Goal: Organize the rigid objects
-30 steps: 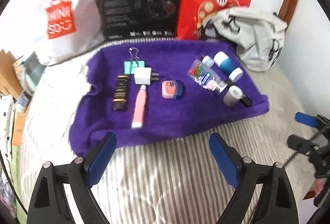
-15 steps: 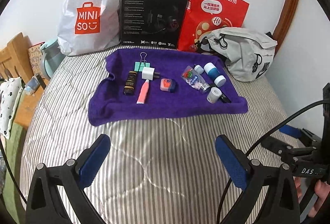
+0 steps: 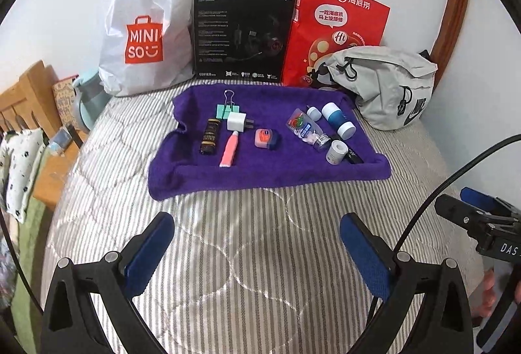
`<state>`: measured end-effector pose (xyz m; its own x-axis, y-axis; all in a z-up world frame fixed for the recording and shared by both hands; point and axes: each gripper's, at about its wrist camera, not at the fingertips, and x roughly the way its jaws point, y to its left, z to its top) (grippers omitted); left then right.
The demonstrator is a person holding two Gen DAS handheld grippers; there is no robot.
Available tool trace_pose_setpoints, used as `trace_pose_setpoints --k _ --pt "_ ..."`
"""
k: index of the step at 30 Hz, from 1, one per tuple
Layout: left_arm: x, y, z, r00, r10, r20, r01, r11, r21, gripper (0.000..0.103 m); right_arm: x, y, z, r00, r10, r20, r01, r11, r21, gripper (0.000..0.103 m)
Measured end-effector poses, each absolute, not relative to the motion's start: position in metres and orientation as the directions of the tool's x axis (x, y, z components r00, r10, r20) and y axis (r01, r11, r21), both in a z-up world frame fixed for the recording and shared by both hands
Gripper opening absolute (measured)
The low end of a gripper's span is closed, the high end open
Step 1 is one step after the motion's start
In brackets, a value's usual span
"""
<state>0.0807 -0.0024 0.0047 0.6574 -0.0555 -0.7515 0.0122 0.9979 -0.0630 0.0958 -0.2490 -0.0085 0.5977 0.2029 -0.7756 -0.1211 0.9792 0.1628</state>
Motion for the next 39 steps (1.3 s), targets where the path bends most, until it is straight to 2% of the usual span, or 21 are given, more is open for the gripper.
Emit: trace_pose_setpoints --k 15,39 --pt "0.098 -0.010 0.012 0.638 -0.013 -0.770 0.006 1.000 -0.012 0.103 0.116 -0.235 0.000 0.589 0.167 -0.791 -0.133 0.985 0.109 0.103" --pt "0.119 0.006 0.010 0.609 0.010 -0.793 -0.013 1.000 0.003 0.103 0.130 -0.226 0.006 0.584 0.115 -0.804 -0.141 0.989 0.039 0.103"
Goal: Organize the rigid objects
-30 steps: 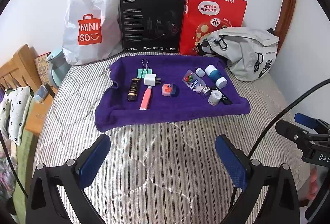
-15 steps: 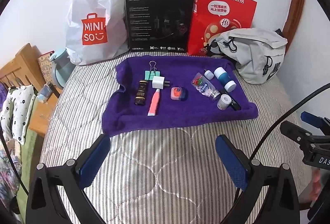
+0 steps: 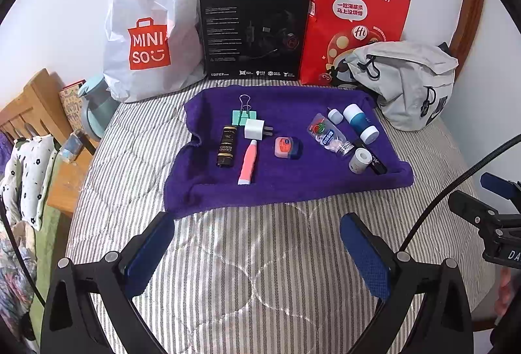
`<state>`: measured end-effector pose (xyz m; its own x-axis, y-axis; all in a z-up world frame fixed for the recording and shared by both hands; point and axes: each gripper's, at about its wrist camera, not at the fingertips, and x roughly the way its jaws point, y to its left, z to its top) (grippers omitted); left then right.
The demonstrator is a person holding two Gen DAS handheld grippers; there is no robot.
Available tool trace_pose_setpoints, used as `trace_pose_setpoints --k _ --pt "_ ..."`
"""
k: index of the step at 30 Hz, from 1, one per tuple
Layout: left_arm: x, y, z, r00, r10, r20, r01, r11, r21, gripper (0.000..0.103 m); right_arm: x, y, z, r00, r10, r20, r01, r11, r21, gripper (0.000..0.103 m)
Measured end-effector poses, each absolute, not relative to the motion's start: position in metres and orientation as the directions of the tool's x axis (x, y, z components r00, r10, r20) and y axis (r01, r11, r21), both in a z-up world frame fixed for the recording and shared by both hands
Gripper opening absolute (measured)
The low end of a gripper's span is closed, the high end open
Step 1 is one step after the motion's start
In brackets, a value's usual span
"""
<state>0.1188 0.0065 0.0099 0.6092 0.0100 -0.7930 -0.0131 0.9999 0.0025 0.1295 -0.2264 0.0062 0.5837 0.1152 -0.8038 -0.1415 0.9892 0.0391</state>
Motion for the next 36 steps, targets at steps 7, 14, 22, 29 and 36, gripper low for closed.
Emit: trace_pose_setpoints --k 7,14,22,29,36 --pt "0.1190 0.0091 0.0095 0.604 0.019 -0.797 -0.019 1.000 0.009 0.103 0.1301 -0.2242 0.0082 0.585 0.122 -0.802 -0.144 0.989 0.046 0.103" --pt "0.1194 0.0111 0.0100 0.603 0.016 -0.798 -0.018 1.000 0.006 0.103 0.1286 -0.2232 0.0098 0.586 0.118 -0.801 -0.139 0.989 0.044 0.103" --pt "0.1187 0.0118 0.0097 0.605 0.016 -0.796 -0.017 1.000 0.007 0.103 0.1291 -0.2227 0.0094 0.584 0.115 -0.804 -0.141 0.989 0.039 0.103" --pt "0.1186 0.0125 0.0100 0.606 0.020 -0.795 -0.021 1.000 0.009 0.103 0.1276 -0.2224 0.0087 0.583 0.113 -0.805 -0.138 0.990 0.039 0.103" --pt "0.1194 0.0125 0.0088 0.600 0.017 -0.800 -0.020 1.000 0.007 0.103 0.1274 -0.2199 0.0072 0.582 0.110 -0.806 -0.143 0.989 0.032 0.103"
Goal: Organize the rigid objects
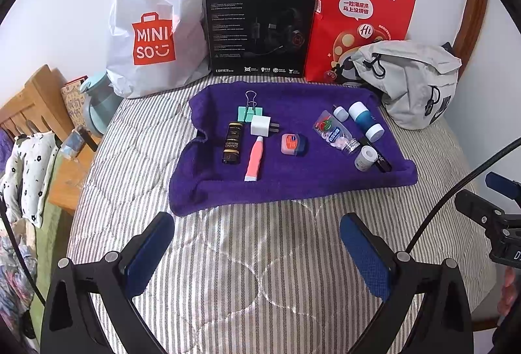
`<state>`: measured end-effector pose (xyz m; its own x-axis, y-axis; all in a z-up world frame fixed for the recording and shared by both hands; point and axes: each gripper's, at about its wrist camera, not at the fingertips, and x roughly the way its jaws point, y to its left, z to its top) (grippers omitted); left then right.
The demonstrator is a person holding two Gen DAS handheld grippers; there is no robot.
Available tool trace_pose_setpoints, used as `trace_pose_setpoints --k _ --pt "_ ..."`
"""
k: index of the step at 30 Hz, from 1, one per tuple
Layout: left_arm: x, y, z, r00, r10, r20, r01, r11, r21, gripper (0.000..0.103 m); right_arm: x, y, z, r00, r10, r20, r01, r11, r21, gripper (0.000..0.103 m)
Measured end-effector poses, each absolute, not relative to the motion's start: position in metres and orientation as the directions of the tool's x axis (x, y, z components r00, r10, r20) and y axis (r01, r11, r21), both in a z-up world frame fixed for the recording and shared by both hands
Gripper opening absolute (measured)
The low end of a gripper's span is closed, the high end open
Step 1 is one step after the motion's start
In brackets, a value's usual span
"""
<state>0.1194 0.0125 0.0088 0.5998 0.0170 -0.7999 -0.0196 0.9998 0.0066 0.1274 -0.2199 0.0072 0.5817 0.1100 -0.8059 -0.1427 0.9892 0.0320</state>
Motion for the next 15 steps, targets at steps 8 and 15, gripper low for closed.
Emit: trace_pose_setpoints --k 8,15 --pt "0.1198 0.0132 0.0095 0.601 0.018 -0.799 -0.021 1.000 0.006 0.103 0.1259 -0.2191 0.0074 0.581 0.107 -0.807 -0.140 0.990 0.030 0.103" --pt "0.1201 0.0132 0.0091 0.599 0.015 -0.801 -0.020 1.000 0.004 0.103 0.1254 -0.2205 0.0078 0.581 0.104 -0.807 -0.135 0.990 0.030 0.103"
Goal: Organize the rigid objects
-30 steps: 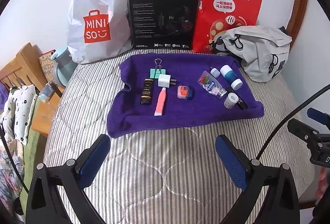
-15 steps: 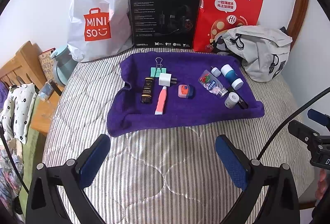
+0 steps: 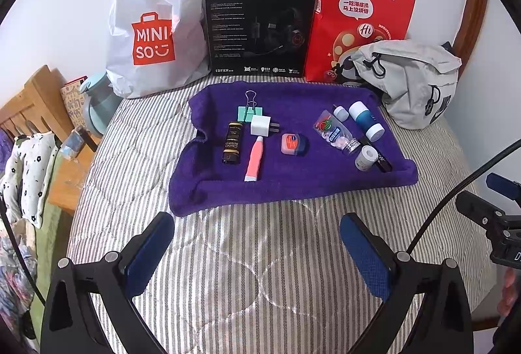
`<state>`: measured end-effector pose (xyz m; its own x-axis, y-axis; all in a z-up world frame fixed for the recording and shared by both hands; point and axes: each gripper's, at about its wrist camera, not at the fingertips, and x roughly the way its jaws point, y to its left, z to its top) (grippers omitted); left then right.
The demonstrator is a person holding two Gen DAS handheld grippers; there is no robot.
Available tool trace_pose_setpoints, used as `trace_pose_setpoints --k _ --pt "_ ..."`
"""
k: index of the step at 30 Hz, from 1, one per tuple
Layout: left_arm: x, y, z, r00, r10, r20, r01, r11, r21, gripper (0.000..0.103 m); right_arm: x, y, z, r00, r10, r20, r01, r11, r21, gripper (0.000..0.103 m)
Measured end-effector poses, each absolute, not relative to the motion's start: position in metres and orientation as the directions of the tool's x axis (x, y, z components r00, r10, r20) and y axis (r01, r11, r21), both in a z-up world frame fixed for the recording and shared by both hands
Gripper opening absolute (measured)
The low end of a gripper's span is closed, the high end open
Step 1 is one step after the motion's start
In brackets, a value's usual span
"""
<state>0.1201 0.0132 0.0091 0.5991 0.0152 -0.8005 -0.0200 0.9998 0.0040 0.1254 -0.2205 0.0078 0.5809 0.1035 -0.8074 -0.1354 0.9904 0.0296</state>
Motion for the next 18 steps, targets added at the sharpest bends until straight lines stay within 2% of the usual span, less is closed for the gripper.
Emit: trace_pose_setpoints --k 18 --pt "0.1230 0.0131 0.0039 0.597 0.010 -0.802 -0.019 1.000 -0.001 0.103 0.1249 -0.2202 0.0090 0.580 0.097 -0.809 -0.137 0.990 0.021 0.103"
